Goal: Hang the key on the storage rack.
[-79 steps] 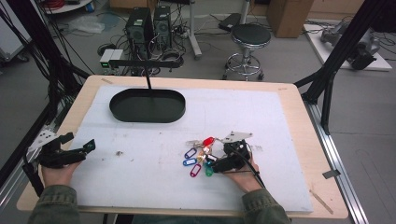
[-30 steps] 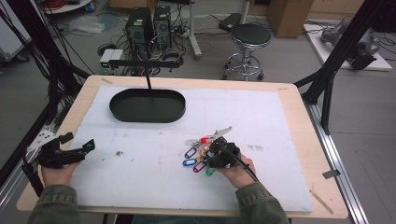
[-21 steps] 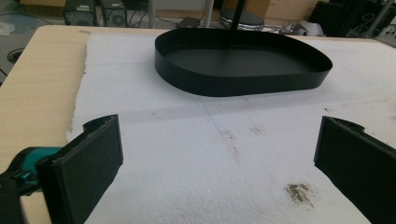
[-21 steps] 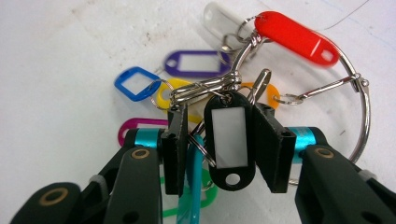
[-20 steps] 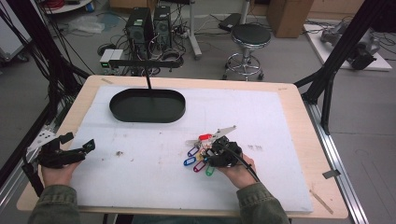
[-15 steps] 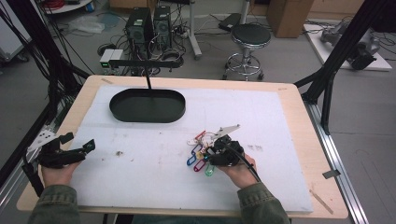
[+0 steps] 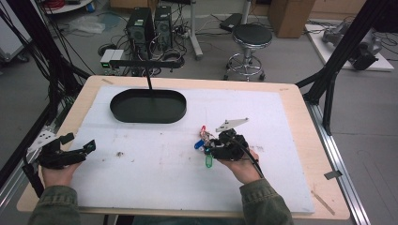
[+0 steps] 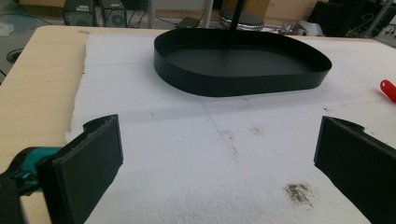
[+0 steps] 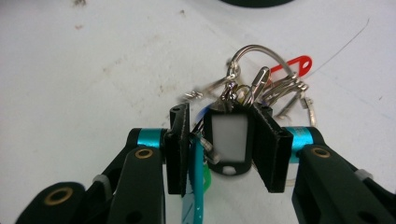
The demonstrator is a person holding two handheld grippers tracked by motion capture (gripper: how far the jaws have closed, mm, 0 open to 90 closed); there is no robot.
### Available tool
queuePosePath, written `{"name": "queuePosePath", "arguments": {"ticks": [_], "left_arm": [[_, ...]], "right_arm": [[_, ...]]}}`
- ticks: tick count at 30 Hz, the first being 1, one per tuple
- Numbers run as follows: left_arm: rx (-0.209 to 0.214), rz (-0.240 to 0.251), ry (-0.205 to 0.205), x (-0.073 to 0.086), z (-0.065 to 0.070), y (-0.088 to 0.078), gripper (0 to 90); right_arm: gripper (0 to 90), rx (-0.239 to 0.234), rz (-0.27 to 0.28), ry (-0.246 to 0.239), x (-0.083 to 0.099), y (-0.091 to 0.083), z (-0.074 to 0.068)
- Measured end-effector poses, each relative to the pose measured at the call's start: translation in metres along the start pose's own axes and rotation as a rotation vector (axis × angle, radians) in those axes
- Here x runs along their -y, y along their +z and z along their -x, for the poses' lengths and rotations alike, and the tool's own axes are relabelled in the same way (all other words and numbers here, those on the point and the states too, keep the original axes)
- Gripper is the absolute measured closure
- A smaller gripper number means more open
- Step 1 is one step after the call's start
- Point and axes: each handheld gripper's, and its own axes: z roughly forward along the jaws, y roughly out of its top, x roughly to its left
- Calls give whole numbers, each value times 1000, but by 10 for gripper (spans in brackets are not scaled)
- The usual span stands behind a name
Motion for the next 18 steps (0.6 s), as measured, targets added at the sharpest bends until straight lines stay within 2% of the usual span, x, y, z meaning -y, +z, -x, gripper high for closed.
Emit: {"name": "queuePosePath", "arguments": {"ticks": [4, 11, 16, 17, 18], "left_arm": [[0, -2, 1, 0, 0, 0, 17], [0, 1, 0, 0, 0, 0, 17], [1, 3, -1, 0, 0, 0, 17], [1, 4, 0, 0, -1, 0, 17], [1, 4, 0, 0, -1, 0, 17]], "right_arm": [[625, -14, 17, 7, -3, -3, 1], [635, -30, 41, -1, -22, -8, 0], [641, -31, 30, -2, -31, -7, -1], [647, -32, 38, -7, -32, -7, -1], [727, -59, 52, -2, -33, -8, 0]]}}
